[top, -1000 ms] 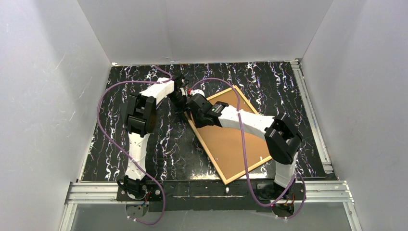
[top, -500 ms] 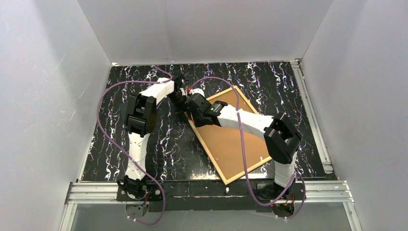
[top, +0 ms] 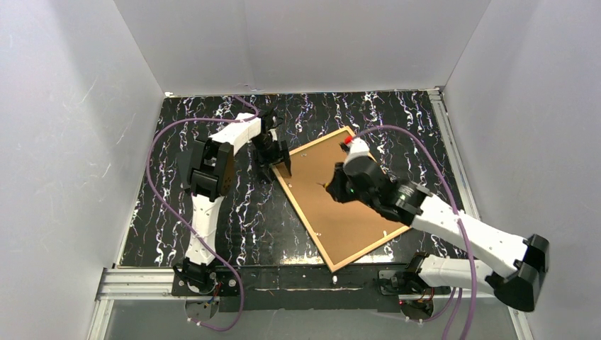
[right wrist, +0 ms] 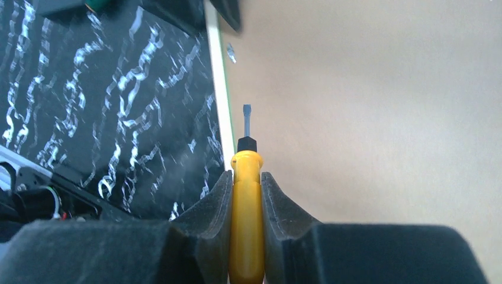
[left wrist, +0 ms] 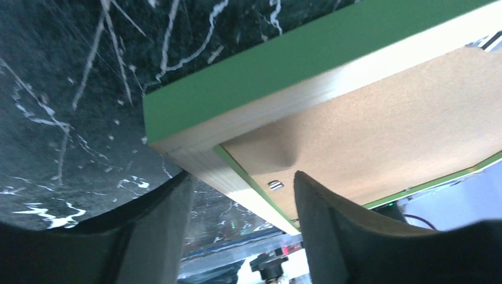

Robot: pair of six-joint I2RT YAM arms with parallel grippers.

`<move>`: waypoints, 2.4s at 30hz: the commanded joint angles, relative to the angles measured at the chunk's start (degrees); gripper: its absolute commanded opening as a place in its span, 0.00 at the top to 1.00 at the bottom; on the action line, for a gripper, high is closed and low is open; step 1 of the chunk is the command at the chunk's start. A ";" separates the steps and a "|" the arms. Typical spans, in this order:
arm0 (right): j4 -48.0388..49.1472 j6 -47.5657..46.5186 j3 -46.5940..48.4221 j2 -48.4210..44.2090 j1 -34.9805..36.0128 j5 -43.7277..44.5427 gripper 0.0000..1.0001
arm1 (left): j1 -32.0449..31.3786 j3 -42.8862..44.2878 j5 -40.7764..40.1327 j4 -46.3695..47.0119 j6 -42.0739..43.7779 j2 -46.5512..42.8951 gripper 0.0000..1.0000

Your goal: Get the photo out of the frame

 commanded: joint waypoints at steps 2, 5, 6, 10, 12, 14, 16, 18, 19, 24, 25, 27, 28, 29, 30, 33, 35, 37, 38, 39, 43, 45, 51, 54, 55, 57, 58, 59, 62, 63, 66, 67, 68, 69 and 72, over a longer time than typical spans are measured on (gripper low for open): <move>-0.67 8.73 -14.06 -10.45 -0.29 -1.31 0.99 | -0.34 -8.44 -2.49 -5.54 -1.27 -10.93 0.12; 0.38 11.05 -18.45 -14.13 -0.24 -2.72 0.99 | -0.35 -15.31 0.20 -3.00 -4.16 -17.58 0.10; 0.58 11.55 -19.31 -14.62 -0.24 -3.18 0.99 | -0.34 -17.88 1.57 -1.78 -5.31 -19.86 0.10; 2.23 12.93 -22.17 -14.68 -0.24 -5.23 0.99 | -1.25 -28.32 9.32 5.99 -10.85 -26.54 0.08; 3.78 13.54 -23.27 -14.44 -0.16 -6.67 0.99 | -2.38 -32.21 12.40 9.51 -13.28 -28.10 0.08; 5.85 13.95 -24.37 -14.29 -0.18 -8.27 0.99 | -4.18 -36.10 13.16 14.05 -15.40 -29.69 0.08; 7.76 14.07 -25.15 -13.94 -0.15 -9.78 0.99 | -6.13 -38.70 12.68 17.38 -17.25 -30.22 0.08; 7.98 14.45 -25.46 -13.17 0.06 -10.41 0.99 | -7.74 -41.25 13.11 21.24 -20.13 -30.07 0.10; 7.81 14.61 -25.55 -12.88 0.34 -10.56 0.99 | -8.44 -42.54 13.36 23.07 -21.96 -30.09 0.11; 7.82 15.81 -27.14 -13.96 1.91 -10.07 0.99 | -9.84 -49.49 10.10 32.21 -28.22 -32.01 0.26; 7.80 16.02 -27.46 -14.68 2.21 -9.78 0.99 | -10.03 -49.93 8.91 32.18 -28.45 -32.16 0.31; 7.72 16.33 -28.32 -16.11 2.44 -9.32 0.99 | -10.32 -50.51 7.39 31.93 -29.04 -32.04 0.40; 7.60 16.34 -28.63 -16.74 2.48 -9.09 0.99 | -10.42 -50.67 6.95 32.02 -29.40 -31.85 0.43; 7.36 16.35 -28.81 -17.27 2.53 -8.92 0.99 | -10.44 -50.60 6.58 32.07 -29.75 -31.47 0.45; 7.15 16.33 -28.91 -17.80 2.56 -8.67 0.99 | -10.52 -50.37 6.27 32.08 -29.99 -30.96 0.48; 6.75 16.26 -29.23 -18.43 2.61 -8.60 0.99 | -10.54 -49.78 5.58 31.98 -30.43 -29.41 0.56; 6.79 16.35 -29.59 -18.38 3.02 -8.63 0.99 | -10.55 -48.83 4.90 30.83 -29.63 -28.42 0.62; 6.98 16.50 -29.75 -17.99 3.66 -8.67 0.99 | -10.53 -47.27 4.21 29.34 -27.85 -27.40 0.70; 7.03 16.57 -29.76 -17.70 4.26 -8.56 0.99 | -10.47 -46.25 3.95 27.83 -26.71 -26.77 0.75; 6.92 16.59 -29.70 -17.40 4.93 -8.26 0.99 | -10.38 -44.77 3.74 25.65 -25.10 -25.90 0.79; 4.87 16.96 -27.92 -15.16 7.86 -5.29 0.99 | -9.61 -37.44 2.80 16.83 -17.92 -21.97 1.00; 3.92 16.97 -26.80 -13.68 9.02 -3.83 0.99 | -8.88 -33.98 2.89 13.26 -14.71 -20.18 1.00; 3.70 16.45 -23.30 -8.15 10.92 -2.53 0.99 | -7.54 -23.05 3.68 2.66 -3.85 -13.84 1.00; 3.86 16.32 -21.34 -5.08 11.64 -2.28 0.99 | -7.31 -22.84 3.71 2.75 -3.32 -13.13 1.00; 3.83 16.28 -20.73 -4.08 11.89 -2.34 0.99 | -7.22 -23.24 3.87 3.52 -3.56 -13.21 1.00; 3.88 16.19 -19.53 -1.73 12.63 -2.24 0.99 | -7.11 -23.56 4.19 4.38 -4.01 -13.12 1.00; 3.91 16.05 -18.94 -0.73 12.93 -2.05 0.99 | -7.05 -23.66 4.27 4.68 -4.20 -13.10 1.00; 3.99 16.09 -17.91 1.10 13.31 -1.61 0.99 | -7.09 -24.21 4.87 5.49 -4.74 -13.05 1.00; 3.47 16.47 -16.17 3.61 13.68 0.96 0.99 | -7.10 -25.63 5.95 7.07 -6.50 -13.17 1.00; 3.27 16.63 -15.72 4.12 13.77 2.32 0.99 | -7.11 -26.11 6.22 7.48 -7.14 -13.13 1.00; 3.05 17.54 -14.73 4.96 13.84 6.29 0.99 | -7.11 -28.16 7.35 9.22 -8.99 -13.15 1.00; 2.87 17.95 -14.57 4.98 13.82 7.64 0.99 | -7.11 -28.77 7.63 9.74 -9.48 -13.16 1.00; 2.69 18.53 -14.31 4.99 13.90 9.01 0.99 | -7.11 -29.20 7.70 10.13 -9.85 -13.20 1.00; 2.36 19.10 -14.10 4.92 13.87 10.21 0.99 | -7.11 -29.52 7.90 10.44 -10.22 -13.32 1.00; 1.78 20.14 -13.83 4.82 13.85 12.88 0.99 | -7.11 -29.81 7.90 10.80 -10.58 -13.56 1.00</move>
